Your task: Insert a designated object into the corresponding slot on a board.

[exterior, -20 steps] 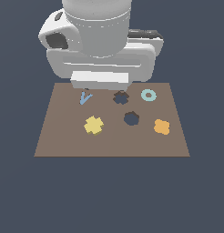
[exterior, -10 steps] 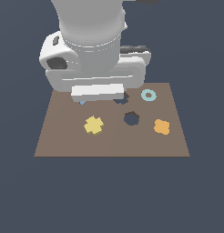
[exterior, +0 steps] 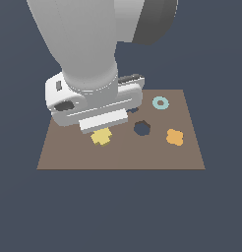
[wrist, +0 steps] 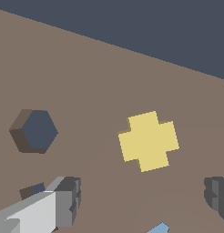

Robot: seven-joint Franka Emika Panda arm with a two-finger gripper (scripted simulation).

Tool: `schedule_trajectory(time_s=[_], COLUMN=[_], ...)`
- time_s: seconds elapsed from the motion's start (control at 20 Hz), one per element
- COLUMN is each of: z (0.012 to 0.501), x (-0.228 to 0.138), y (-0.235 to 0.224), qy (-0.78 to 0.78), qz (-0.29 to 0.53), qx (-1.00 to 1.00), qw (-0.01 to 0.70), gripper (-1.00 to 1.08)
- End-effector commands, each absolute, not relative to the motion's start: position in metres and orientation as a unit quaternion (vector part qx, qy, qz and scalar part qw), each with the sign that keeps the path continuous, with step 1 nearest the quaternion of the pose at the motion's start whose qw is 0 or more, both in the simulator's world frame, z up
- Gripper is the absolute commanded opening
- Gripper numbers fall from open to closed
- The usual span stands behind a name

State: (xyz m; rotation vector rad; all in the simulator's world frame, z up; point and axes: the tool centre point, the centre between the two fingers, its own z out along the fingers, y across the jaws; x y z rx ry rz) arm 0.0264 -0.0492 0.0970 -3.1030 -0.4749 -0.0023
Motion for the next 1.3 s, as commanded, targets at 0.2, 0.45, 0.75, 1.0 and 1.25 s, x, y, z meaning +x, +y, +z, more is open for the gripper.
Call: schedule_trajectory(time_s=[0.2,0.45,0.75,1.0,1.25], z=[0.069,0.056,0.049,0.05,0.046], x=[0.04,0.047,0.051,0.051,0.051], y=[-0.057,-0.061,-0.062,-0.061,-0.061], qy=[-0.22,-0.253,-0.271,-0.269,-0.269], qz=[-0.001,0.0,0.0,0.0,0.0], qx=[-0.976,-0.967,-0.963,-0.963,-0.963], qw=[0.001,0.0,0.0,0.0,0.0], gripper=[1.0,1.0,1.0,1.0,1.0])
